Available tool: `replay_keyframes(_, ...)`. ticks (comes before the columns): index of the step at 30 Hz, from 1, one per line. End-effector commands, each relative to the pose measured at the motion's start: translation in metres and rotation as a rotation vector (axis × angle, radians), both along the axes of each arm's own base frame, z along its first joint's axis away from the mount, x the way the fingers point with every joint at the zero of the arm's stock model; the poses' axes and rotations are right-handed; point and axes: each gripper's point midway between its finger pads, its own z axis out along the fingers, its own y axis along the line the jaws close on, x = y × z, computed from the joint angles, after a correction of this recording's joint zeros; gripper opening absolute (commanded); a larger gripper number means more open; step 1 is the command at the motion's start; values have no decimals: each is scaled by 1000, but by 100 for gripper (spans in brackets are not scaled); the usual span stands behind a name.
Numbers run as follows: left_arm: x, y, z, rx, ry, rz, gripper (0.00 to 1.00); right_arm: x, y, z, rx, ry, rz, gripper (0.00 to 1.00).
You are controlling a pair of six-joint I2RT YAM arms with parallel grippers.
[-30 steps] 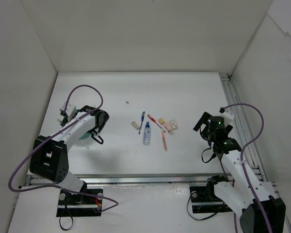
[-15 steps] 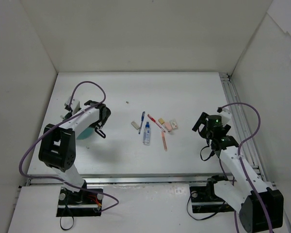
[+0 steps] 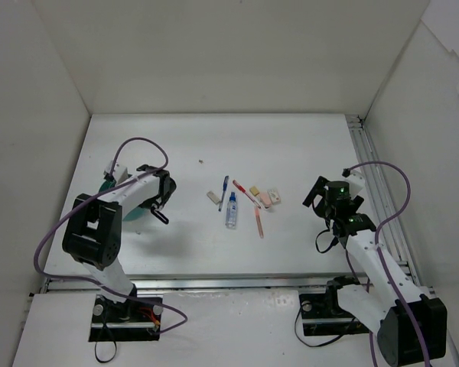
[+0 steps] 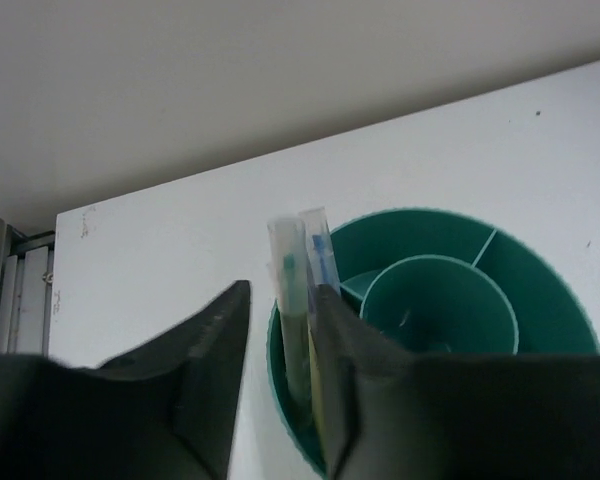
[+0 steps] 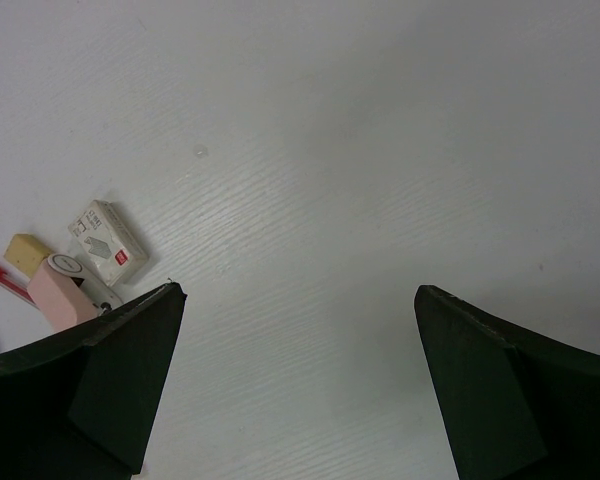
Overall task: Sort the stationery into containers
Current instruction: Place the pen in the storage box, then pick up the pen from the center of the board.
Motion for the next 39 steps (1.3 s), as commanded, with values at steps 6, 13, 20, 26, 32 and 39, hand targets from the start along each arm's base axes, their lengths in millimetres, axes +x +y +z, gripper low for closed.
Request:
replay_keyframes(6,-10,-9,38,-163,-529,72,71,13,2,25,10,-95,7,98)
replay_keyframes(13,-10,-40,95,-150,-262,-133,100,11,4,30,19,-115,18,98)
replay_keyframes(20,77,-197,109,-433,58,-1046,100,16,20,35,52,-73,100,98)
replay_keyframes(26,54,-340,98,-596,170,-1707,100,11,17,36,48,-44,81,98)
replay_keyframes(32,44,-420,42,-689,429,-1822,100,-8,-11,34,-14,-6,-73,98)
replay_keyframes(39,26,-453,-6,-713,567,-1795,100,-19,-25,36,-25,-21,-161,98)
